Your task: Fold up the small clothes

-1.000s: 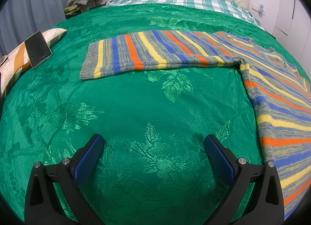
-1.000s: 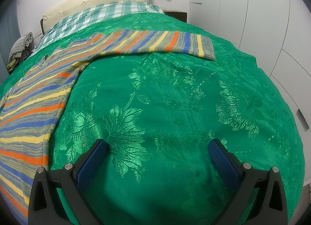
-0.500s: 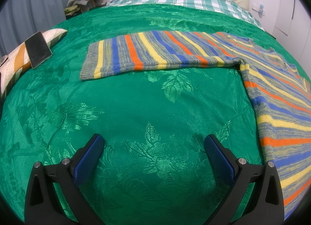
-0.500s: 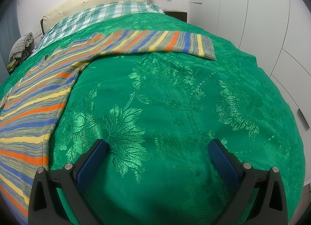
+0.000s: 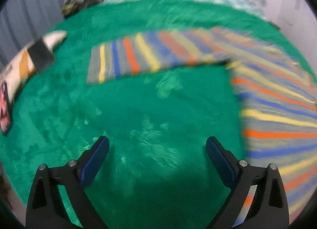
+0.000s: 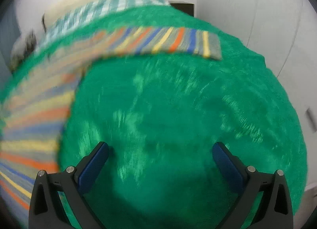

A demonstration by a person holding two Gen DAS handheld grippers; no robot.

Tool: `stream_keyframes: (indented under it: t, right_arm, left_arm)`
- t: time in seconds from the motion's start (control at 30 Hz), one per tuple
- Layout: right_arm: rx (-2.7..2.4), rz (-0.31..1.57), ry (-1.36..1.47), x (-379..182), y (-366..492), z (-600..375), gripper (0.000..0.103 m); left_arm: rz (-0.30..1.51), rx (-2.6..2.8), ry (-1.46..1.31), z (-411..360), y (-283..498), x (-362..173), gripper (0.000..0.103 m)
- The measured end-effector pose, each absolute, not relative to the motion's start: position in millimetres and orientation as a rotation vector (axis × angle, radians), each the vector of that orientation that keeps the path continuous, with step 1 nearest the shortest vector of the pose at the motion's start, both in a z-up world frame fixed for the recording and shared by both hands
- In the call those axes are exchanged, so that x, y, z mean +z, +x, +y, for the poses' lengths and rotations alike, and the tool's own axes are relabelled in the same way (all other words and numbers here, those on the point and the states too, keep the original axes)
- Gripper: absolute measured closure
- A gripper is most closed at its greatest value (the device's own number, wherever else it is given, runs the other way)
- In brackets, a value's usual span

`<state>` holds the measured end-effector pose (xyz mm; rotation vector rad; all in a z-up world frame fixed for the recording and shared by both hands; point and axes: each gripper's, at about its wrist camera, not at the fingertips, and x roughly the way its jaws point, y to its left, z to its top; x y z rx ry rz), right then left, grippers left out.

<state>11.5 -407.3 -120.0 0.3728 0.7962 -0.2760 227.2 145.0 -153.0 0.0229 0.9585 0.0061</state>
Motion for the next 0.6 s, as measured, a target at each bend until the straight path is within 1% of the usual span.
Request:
stream_keyframes:
  t: [0.03,0.1,0.13,0.17,0.2,0.23,0.3,0.33,0.37,0.43,0.57,0.6]
  right_arm:
    - [-0.278,0.762,0.405,-110.2,13.1,-422.7,0.001]
    - [-0.283,0.708,0.488,-92.4,23.5,-464.1,0.001]
    - [-0.270,0.693,0.566,-87.2,32.4,-489.8,0.006]
    - [-0.258,0.687,0.644,-85.1,41.3,-512.8,0.012]
    - [-0.254,0.692,0.731,-86.2,52.3,-537.7,0.030]
    - [-0.259,0.698,0.820,-90.9,62.2,-559.9,0.043]
    - [-0.272,0.722,0.959,-104.9,78.1,-591.3,0.044]
    - [-0.308,0.732,0.963,-108.7,83.4,-599.2,0.044]
    - [-0.316,0.750,0.953,-112.6,89.3,-602.7,0.044]
    - [-0.316,0.853,0.932,-129.8,105.1,-603.5,0.044]
    - [-0.260,0.899,0.852,-137.5,124.2,-590.4,0.044]
    - [-0.266,0.922,0.832,-140.8,127.5,-587.1,0.050]
  left_arm:
    - [0.909,-0.044,0.026,137.8,213.3,-133.5,0.004]
    - [0.854,-0.092,0.019,128.0,198.9,-111.8,0.003]
    - [0.822,-0.112,0.005,122.3,191.9,-101.4,0.002]
    - [0.790,-0.117,-0.023,117.3,185.5,-93.9,0.002]
    - [0.775,-0.114,-0.053,114.3,182.2,-91.2,0.002]
    - [0.770,-0.107,-0.079,113.2,179.9,-91.5,0.002]
    - [0.765,-0.076,-0.145,113.7,173.2,-99.1,0.002]
    - [0.760,-0.068,-0.167,115.7,170.7,-104.4,0.002]
    - [0.757,-0.058,-0.186,118.7,167.9,-111.5,0.002]
    - [0.786,-0.047,-0.181,124.1,167.4,-130.6,0.002]
    - [0.852,-0.013,-0.118,123.9,176.0,-152.6,0.002]
    - [0.857,-0.014,-0.129,124.9,178.0,-155.5,0.002]
